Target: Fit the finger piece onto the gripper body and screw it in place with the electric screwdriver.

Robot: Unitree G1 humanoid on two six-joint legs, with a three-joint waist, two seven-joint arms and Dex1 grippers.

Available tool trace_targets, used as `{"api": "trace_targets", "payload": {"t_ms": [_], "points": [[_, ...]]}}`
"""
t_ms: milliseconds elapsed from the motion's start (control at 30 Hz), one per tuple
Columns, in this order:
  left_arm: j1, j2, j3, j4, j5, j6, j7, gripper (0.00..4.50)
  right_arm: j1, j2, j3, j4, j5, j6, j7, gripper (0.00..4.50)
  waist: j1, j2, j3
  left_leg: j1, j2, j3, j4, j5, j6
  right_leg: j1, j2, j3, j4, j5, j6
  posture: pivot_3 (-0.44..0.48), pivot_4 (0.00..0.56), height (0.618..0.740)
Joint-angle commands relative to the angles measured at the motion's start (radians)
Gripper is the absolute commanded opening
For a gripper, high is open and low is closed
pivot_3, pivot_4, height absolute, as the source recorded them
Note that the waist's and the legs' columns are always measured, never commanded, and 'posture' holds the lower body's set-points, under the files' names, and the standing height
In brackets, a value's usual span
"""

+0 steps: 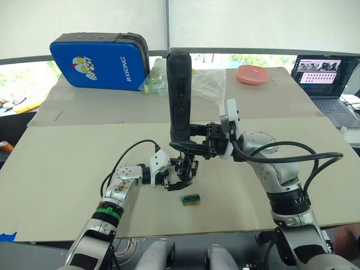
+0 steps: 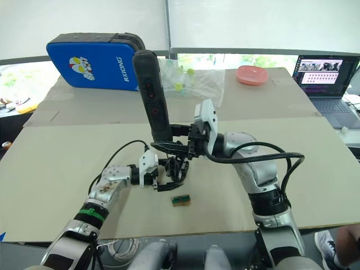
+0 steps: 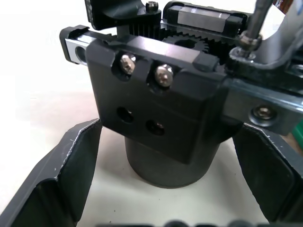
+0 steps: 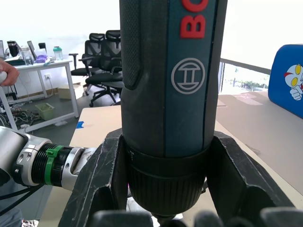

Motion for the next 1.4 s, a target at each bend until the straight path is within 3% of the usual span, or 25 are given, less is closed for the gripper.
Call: {"api": "trace_targets", "payload": {"t_ms": [33, 133, 1400], "points": [[0.007, 0.000, -0.028, 0.011, 0.022, 0.008, -0.006, 3.62, -0.016, -0.001, -0.011, -0.038, 0.007, -0.031, 0.006, 1.91, 0.000, 0.000, 0.000, 0.000, 0.000, 0.000, 0.000, 0.000, 0.000, 0.000, 0.000, 0.000, 0.000, 0.000, 0.000, 0.000, 0.150, 0.740], [0.012, 0.007, -0.035, 0.011, 0.034, 0.008, -0.004, 2.28, -0.015, -0.001, -0.011, -0.037, 0.005, -0.032, 0.005, 1.91, -0.001, 0.000, 0.000, 0.000, 0.000, 0.000, 0.000, 0.000, 0.000, 0.000, 0.000, 0.000, 0.000, 0.000, 0.000, 0.000, 0.150, 0.740], [0.019, 0.000, -0.049, -0.031, 0.033, 0.052, 0.011, 2.30, 0.102, 0.031, 0.054, -0.030, -0.066, -0.064, -0.080, 1.91, 0.000, 0.000, -0.004, 0.002, 0.000, 0.000, 0.000, 0.000, 0.000, 0.002, 0.000, 0.000, 0.000, 0.000, 0.000, 0.000, 0.150, 0.740]]}}
